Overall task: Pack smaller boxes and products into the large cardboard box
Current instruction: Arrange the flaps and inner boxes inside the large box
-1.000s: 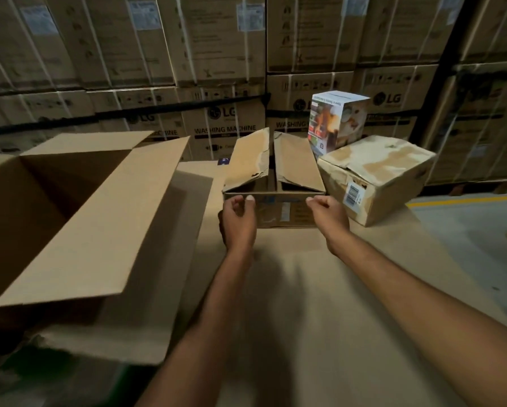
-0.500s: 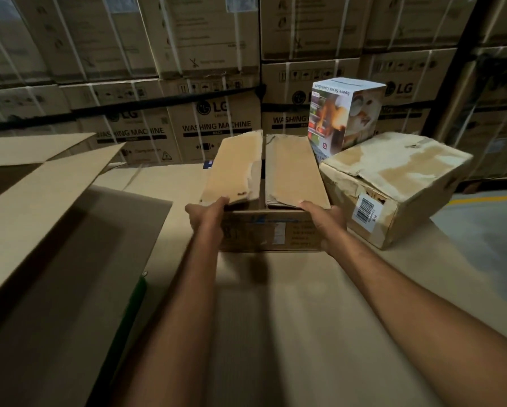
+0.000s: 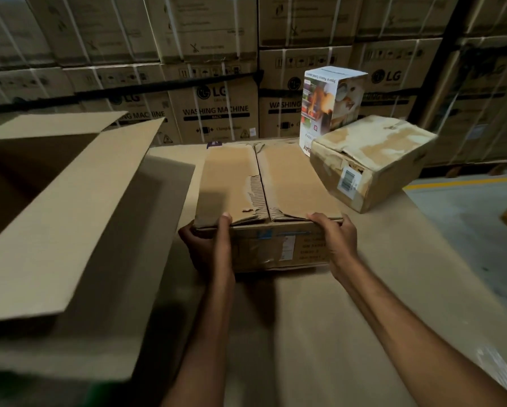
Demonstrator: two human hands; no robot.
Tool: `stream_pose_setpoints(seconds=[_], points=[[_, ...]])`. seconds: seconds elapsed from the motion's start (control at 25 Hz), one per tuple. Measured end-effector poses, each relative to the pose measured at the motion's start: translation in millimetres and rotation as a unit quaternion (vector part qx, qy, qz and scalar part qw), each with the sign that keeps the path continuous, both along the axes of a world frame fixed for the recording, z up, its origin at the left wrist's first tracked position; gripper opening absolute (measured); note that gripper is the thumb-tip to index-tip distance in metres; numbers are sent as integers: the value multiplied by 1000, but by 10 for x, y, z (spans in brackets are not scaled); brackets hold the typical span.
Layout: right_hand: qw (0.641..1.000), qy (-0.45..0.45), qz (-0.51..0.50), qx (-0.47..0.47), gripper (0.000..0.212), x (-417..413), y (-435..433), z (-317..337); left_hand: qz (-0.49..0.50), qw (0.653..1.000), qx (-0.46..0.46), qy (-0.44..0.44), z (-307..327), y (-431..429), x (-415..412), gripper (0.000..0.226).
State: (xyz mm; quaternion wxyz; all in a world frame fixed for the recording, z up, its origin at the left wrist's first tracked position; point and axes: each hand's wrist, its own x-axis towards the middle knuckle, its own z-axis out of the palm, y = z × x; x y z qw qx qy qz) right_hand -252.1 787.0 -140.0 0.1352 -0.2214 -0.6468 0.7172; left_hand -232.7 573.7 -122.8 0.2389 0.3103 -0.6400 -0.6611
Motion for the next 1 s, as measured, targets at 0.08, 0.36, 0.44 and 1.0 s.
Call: stream_pose_setpoints(seconds=[0.08,0.36,0.44,1.0], points=[[1000,-6,-3,-6,41,531,19,54,3,1000,7,12,28,64,560,65],[997,31,-69,12,42,2457,67,289,-101,993,58,-11,3,5,2331,71],[997,15,-72,26,48,3009,81,261,-172,984,35,-14,-46,-215,2789,72],[977,-72,86,184,75,4372,223,290,-378,922,-86,-24,186,-663,3798,89]])
